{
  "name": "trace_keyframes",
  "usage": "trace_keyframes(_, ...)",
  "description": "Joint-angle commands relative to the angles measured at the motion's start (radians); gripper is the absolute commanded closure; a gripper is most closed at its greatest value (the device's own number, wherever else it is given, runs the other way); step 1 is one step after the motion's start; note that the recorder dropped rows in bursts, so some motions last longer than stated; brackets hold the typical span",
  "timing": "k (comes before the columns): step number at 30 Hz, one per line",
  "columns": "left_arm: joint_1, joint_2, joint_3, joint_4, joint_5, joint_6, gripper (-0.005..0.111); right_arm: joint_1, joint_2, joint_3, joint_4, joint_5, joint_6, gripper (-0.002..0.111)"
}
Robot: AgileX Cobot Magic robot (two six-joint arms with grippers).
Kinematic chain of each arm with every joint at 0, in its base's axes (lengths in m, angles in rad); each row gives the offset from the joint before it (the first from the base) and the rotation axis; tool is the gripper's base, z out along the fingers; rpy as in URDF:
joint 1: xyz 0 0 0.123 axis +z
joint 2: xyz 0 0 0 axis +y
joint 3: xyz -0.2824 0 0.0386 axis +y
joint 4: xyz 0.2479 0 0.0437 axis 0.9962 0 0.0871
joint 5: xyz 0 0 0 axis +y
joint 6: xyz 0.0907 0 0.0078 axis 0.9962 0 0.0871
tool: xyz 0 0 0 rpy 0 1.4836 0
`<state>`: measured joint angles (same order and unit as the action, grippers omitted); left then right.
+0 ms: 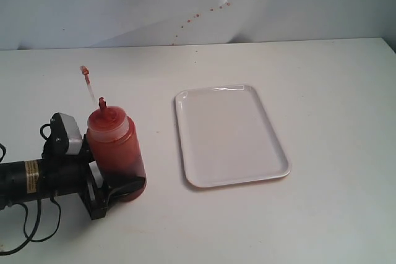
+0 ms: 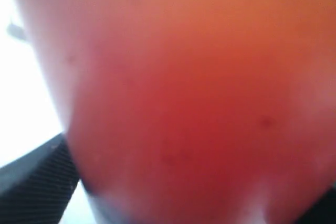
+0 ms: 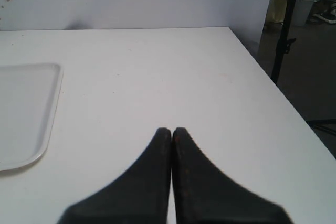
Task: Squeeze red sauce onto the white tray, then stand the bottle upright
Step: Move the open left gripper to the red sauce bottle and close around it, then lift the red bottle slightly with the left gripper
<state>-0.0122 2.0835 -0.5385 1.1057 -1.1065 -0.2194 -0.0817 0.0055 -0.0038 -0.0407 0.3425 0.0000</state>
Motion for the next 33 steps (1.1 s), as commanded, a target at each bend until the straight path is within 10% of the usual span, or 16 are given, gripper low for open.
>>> trace_keyframes(1,0.001,0.045,-0.032,0.017,-0.031,-0.014,0.025,0.003,-0.005,0.004,0.006,-0.001,0.0,0.108)
trace_keyframes(8,0.001,0.052,-0.039,0.031,-0.058,-0.018,0.031,0.003,-0.005,0.004,0.006,-0.001,0.0,0.108)
trace_keyframes(18,0.001,0.052,-0.039,0.077,-0.06,-0.006,0.106,0.003,-0.005,0.004,0.006,-0.001,0.0,0.108)
trace_keyframes(33,0.001,-0.003,-0.037,0.075,-0.115,0.022,0.107,0.003,-0.005,0.004,0.006,-0.001,0.0,0.108)
